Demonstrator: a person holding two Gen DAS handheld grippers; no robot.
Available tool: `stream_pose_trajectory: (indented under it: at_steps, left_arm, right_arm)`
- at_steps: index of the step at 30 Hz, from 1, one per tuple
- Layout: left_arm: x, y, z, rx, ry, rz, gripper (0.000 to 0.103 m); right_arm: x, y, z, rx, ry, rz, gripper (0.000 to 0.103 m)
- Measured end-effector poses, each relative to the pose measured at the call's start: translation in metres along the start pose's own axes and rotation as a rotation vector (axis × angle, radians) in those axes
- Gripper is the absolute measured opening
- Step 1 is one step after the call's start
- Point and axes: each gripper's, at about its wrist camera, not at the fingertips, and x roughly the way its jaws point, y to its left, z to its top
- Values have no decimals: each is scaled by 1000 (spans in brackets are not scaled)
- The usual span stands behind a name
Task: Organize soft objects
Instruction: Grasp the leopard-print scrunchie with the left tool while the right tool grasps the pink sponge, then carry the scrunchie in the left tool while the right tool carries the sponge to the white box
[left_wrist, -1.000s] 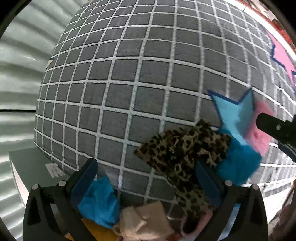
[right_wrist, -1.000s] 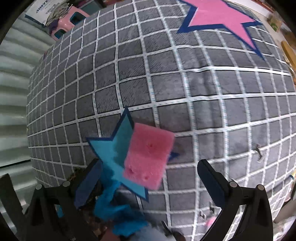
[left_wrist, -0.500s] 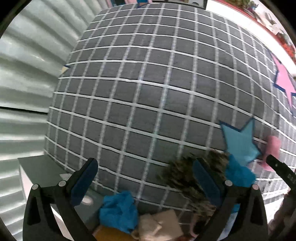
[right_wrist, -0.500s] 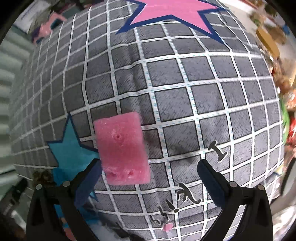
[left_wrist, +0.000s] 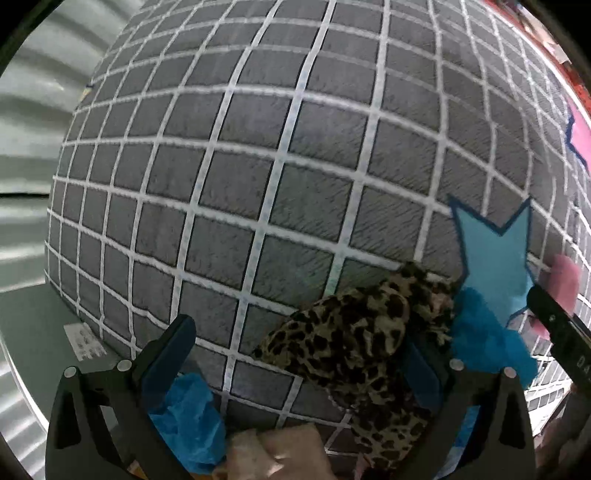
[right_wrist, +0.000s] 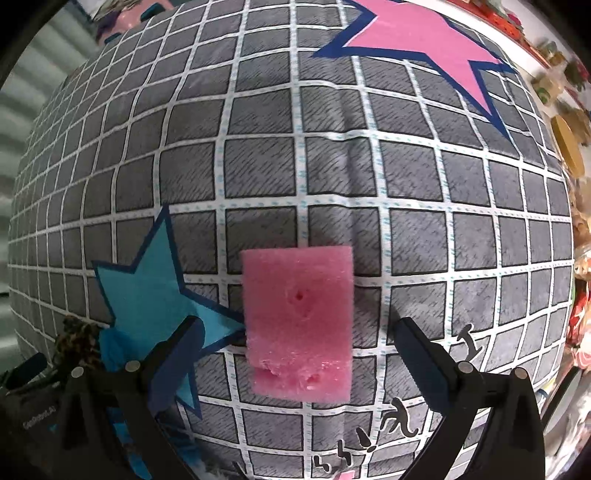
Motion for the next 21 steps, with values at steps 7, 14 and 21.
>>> stream_pose_trajectory:
  at_steps: [7,14,21]
  left_arm:
    - [17,6,-14,-12,59,-96,77]
    - [-1,-12,-30,43,32,-131,19]
    - [-43,2,-33,50,-75,-139,18]
  right_arm:
    - [-5,31,-20,-95,-65,-32,48]
    - [-26,3,-19,-39,-51,80,48]
    - [-83,-23,-27,-24,-78,120,48]
